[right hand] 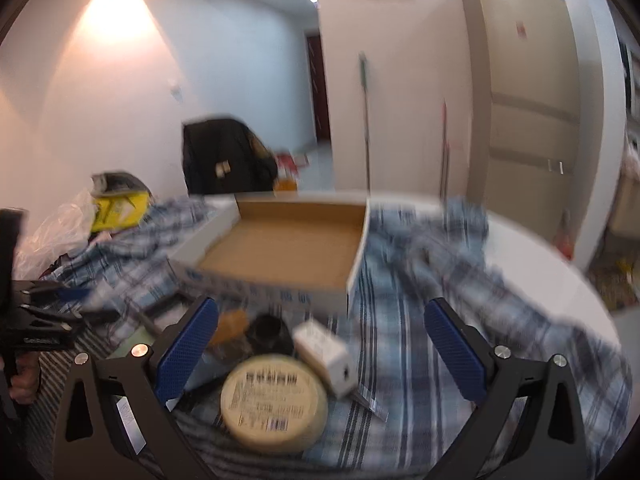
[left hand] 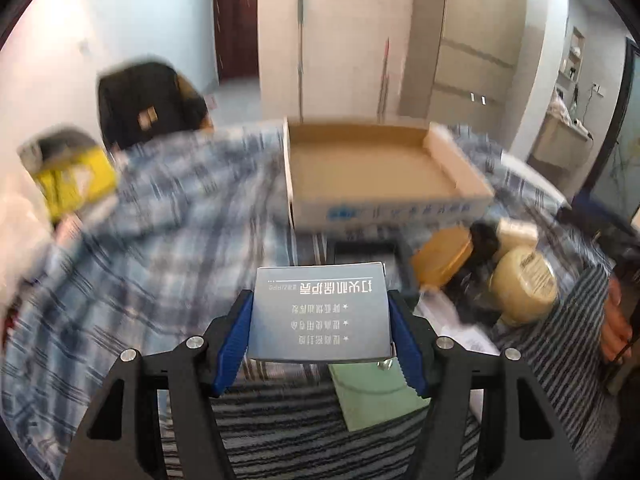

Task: Organize rigid objects
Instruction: 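Grasp the grey printed card box with the left tool while the right tool grasps the cream round tin, then lower the grey box into the cardboard tray with the left tool while the right tool lowers the tin in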

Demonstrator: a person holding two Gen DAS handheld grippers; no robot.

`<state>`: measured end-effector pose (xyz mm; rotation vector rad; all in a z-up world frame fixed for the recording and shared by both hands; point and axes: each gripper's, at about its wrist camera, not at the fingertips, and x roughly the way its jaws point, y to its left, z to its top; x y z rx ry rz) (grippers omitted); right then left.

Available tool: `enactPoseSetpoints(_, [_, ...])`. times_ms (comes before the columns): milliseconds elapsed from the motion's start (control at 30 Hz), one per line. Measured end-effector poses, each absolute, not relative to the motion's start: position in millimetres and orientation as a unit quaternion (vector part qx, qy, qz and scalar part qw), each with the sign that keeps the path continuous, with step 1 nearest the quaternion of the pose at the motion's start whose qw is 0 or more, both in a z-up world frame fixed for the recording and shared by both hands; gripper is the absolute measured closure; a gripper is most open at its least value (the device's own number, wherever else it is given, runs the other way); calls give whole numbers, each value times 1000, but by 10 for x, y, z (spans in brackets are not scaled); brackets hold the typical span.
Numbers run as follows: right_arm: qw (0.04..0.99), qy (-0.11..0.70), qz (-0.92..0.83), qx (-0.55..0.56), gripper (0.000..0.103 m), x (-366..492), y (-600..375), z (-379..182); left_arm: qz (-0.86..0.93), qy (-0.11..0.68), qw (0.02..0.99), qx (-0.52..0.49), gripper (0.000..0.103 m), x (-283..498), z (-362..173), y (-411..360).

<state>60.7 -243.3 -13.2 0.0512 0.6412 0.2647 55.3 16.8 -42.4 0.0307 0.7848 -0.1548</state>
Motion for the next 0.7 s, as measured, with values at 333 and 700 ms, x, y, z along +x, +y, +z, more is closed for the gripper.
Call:
enactPoseSetpoints(333, [859, 470, 202, 23, 5, 796, -2261, -580, -60, 289, 955, 32, 36, 393, -120, 1])
enactPoseSetpoints(700, [855, 486, 179, -16, 29, 736, -2148, -698, -62, 292, 954, 24, 36, 338, -125, -11])
